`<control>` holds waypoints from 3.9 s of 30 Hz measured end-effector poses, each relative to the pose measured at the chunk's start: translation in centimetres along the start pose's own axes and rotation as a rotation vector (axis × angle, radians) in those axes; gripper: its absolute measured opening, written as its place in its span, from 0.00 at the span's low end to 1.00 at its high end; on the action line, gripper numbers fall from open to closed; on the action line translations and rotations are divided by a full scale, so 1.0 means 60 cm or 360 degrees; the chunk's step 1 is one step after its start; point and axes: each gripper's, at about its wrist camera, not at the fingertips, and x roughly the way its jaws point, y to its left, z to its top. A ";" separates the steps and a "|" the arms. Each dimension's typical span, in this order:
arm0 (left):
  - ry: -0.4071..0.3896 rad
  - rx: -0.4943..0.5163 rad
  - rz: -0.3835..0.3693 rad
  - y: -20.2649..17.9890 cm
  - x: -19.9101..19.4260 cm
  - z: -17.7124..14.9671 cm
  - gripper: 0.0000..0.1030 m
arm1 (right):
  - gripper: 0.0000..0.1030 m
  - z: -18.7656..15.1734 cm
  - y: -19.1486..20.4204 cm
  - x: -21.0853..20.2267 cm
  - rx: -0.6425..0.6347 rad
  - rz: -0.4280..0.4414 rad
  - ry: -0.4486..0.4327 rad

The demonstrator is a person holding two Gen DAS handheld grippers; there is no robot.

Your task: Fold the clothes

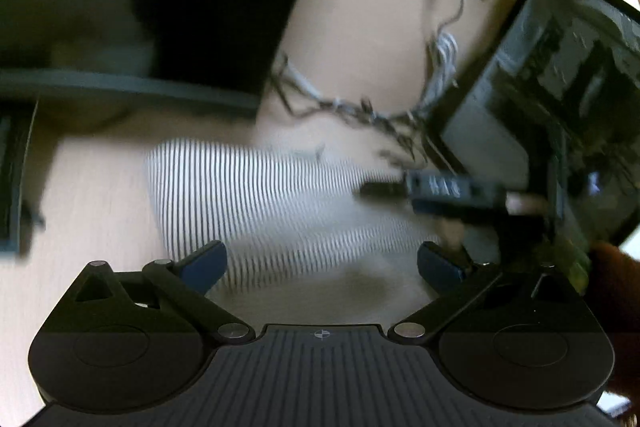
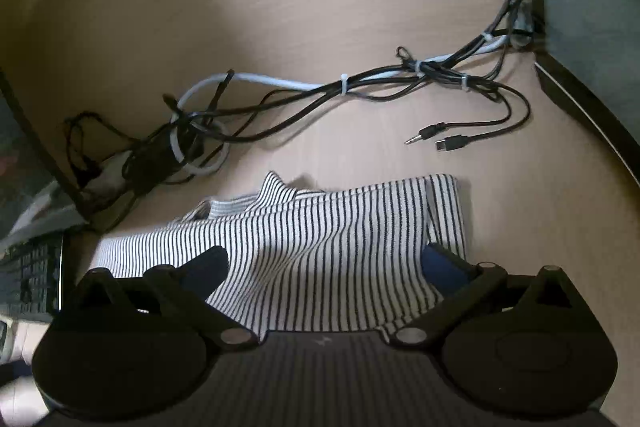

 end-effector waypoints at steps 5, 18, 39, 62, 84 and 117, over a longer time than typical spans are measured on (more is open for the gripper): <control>0.0016 0.0072 0.0065 -0.002 0.044 0.025 1.00 | 0.60 0.016 -0.009 -0.027 -0.0069 -0.0012 -0.0076; 0.0035 0.0047 0.0063 0.003 0.035 0.024 1.00 | 0.49 0.039 -0.012 -0.065 -0.0264 -0.0145 -0.0112; 0.0125 -0.0065 0.0097 0.035 0.077 0.014 1.00 | 0.24 0.052 -0.002 -0.089 -0.0366 -0.0200 -0.0170; -0.0141 -0.0582 0.0243 0.184 -0.181 -0.011 1.00 | 0.05 0.015 0.099 -0.146 -0.0466 0.0195 -0.0153; 0.0457 0.0056 -0.0195 0.053 -0.096 -0.060 1.00 | 0.71 -0.226 0.021 -0.373 -0.0086 -0.0141 -0.0217; 0.0221 0.0006 -0.0165 0.050 -0.059 -0.006 0.33 | 0.30 -0.037 -0.001 -0.194 -0.0306 0.0192 -0.0007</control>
